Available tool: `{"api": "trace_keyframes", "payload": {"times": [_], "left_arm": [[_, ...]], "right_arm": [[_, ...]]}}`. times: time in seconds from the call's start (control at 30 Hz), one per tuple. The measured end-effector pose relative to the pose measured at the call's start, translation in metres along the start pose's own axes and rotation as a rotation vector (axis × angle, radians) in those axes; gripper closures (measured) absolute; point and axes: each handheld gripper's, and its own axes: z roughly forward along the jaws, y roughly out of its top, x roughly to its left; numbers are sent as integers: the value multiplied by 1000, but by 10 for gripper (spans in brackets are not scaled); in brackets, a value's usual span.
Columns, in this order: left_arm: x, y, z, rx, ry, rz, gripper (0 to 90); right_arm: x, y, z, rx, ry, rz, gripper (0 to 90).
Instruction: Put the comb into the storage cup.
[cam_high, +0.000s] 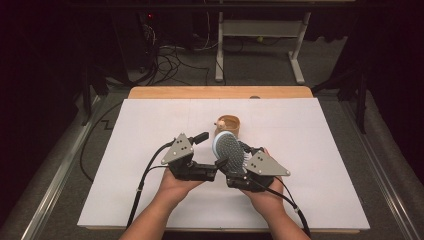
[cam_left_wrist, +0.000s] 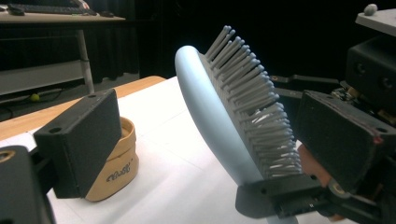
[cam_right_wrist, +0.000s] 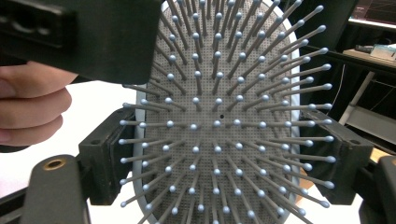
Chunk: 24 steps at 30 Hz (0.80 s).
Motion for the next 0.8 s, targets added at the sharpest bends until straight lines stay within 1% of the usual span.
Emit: {"api": "trace_keyframes", "payload": {"times": [0.1, 0.33, 0.43, 0.5, 0.53, 0.6, 0.67, 0.73, 0.8], "left_arm": [[1, 3, 1, -11, 1, -9, 83], [-2, 8, 4, -3, 11, 10, 81], [-4, 10, 5, 2, 21, 24, 84], [-4, 10, 5, -6, 21, 21, 107], [-4, 11, 5, -10, 14, 17, 127], [-4, 12, 5, -6, 18, 13, 137], [-3, 12, 6, -9, 12, 3, 155], [-4, 12, 6, -4, 14, 5, 165], [-3, 11, 7, 2, 10, -3, 175]], "right_arm": [[1, 0, 1, -1, 3, -3, 206], [3, 0, 2, 1, 9, -3, 206], [3, 0, 1, 0, 10, -3, 206], [3, 0, 2, -1, 10, -6, 206], [3, 0, 2, 1, 11, -7, 207], [4, 0, 2, 2, 13, -7, 206], [4, 0, 2, 1, 13, -8, 206], [4, 0, 2, 1, 13, -8, 206], [4, 0, 2, 0, 13, -9, 206]]}}
